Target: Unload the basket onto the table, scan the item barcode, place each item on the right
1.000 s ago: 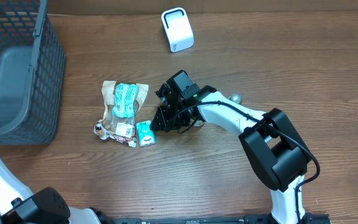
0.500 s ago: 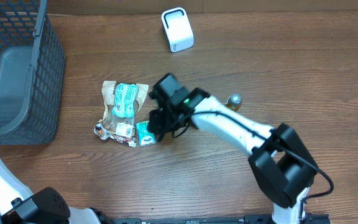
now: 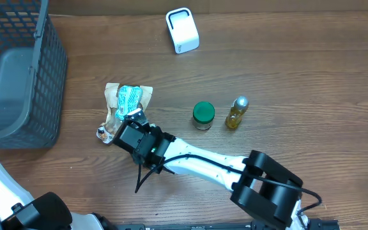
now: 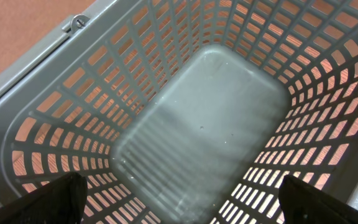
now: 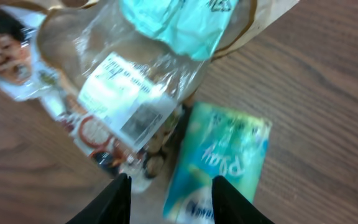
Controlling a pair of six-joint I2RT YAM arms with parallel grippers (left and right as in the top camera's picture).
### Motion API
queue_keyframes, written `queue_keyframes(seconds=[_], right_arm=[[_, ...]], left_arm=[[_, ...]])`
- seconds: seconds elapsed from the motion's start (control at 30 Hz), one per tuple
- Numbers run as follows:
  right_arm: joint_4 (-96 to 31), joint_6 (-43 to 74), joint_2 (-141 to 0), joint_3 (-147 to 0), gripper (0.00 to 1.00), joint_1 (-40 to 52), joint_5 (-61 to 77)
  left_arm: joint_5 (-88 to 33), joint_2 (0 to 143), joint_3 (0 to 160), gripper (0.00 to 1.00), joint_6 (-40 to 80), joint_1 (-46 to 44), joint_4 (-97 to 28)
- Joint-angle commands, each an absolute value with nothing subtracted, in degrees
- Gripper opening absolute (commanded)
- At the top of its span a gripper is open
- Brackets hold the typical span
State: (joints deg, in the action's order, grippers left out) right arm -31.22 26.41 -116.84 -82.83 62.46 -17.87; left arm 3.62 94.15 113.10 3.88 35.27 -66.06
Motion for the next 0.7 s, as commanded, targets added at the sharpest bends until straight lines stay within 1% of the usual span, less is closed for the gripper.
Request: queue_keyframes(seconds=[0.0, 0.37, 0.67], right_arm=[[-29.63, 25.23, -118.61, -83.64, 0.39, 62.26, -22.74], [-29.85, 25.26, -121.86, -83.59, 0.38, 60.9, -20.05], [-34.37, 25.06, -121.4, -83.77, 0.38, 59.42, -23.88]], left_arm=[[3.14, 94.61, 114.1, 1.0, 2.76, 35.22, -66.02], [3.14, 94.61, 114.1, 0.99, 2.76, 35.22, -66.04], [3.14, 94.61, 114.1, 1.0, 2.76, 35.22, -66.02]])
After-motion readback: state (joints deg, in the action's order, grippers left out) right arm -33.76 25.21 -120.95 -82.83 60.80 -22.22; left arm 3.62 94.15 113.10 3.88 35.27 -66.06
